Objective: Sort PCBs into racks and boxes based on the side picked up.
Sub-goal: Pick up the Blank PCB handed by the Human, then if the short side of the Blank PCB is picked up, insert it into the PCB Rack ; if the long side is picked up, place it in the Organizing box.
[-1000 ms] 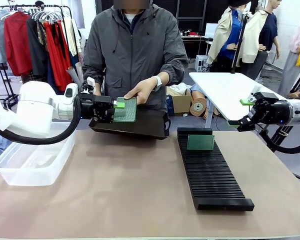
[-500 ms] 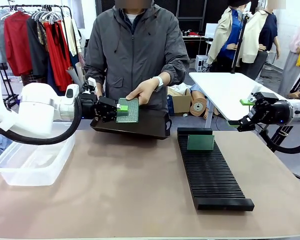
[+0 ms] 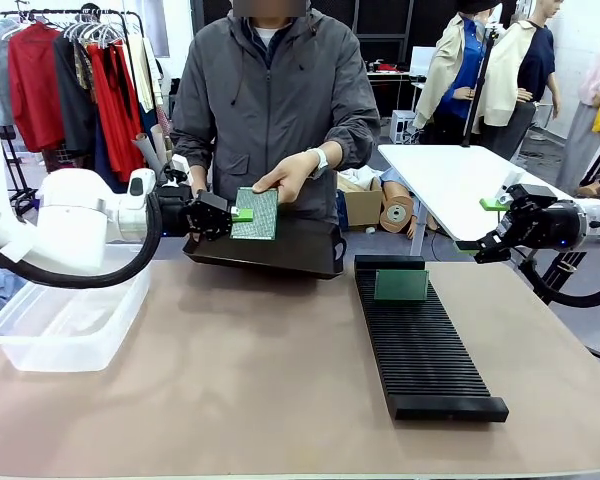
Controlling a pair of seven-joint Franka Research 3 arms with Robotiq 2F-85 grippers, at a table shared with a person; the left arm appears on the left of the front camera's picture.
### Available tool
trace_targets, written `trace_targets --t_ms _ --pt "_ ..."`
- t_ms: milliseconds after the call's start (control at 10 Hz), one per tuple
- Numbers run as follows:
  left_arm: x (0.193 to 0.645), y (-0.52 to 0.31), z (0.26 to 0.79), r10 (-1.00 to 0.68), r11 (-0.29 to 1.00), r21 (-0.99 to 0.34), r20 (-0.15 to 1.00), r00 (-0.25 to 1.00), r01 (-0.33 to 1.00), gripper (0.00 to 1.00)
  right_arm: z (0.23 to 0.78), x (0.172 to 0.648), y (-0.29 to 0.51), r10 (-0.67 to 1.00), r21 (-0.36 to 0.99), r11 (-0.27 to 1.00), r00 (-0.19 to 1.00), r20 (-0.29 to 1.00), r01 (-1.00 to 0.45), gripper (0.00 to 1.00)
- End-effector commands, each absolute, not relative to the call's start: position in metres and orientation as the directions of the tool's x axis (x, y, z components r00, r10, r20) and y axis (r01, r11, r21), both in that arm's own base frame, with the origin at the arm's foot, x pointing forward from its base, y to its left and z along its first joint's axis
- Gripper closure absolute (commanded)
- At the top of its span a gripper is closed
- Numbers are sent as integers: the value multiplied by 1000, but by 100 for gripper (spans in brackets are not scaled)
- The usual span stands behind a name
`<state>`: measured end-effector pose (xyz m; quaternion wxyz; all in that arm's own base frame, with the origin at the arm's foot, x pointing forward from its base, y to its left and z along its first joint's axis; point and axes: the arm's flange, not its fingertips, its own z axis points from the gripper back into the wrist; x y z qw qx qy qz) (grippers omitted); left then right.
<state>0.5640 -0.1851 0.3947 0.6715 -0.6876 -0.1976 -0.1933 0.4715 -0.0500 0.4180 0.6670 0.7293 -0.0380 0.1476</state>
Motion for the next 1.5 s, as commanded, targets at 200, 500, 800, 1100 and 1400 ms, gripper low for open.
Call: trace_targets --t_ms 200,500,800,1100,1400 --pt "564 -186 393 11 -21 -849 528 849 528 100 420 471 -50 140 958 -109 950 279 -266 0" --pt "564 -186 393 11 -21 -849 528 849 528 100 420 471 -50 140 958 -109 950 279 -266 0" --pt "564 -186 393 11 -21 -849 528 849 528 100 420 471 -50 140 958 -109 950 279 -266 0" --pt "564 -186 393 11 -21 -849 528 849 528 100 420 471 -50 140 958 -109 950 279 -266 0" --pt "564 -186 393 11 -21 -849 528 849 528 100 420 471 -50 140 958 -109 950 279 -266 0"
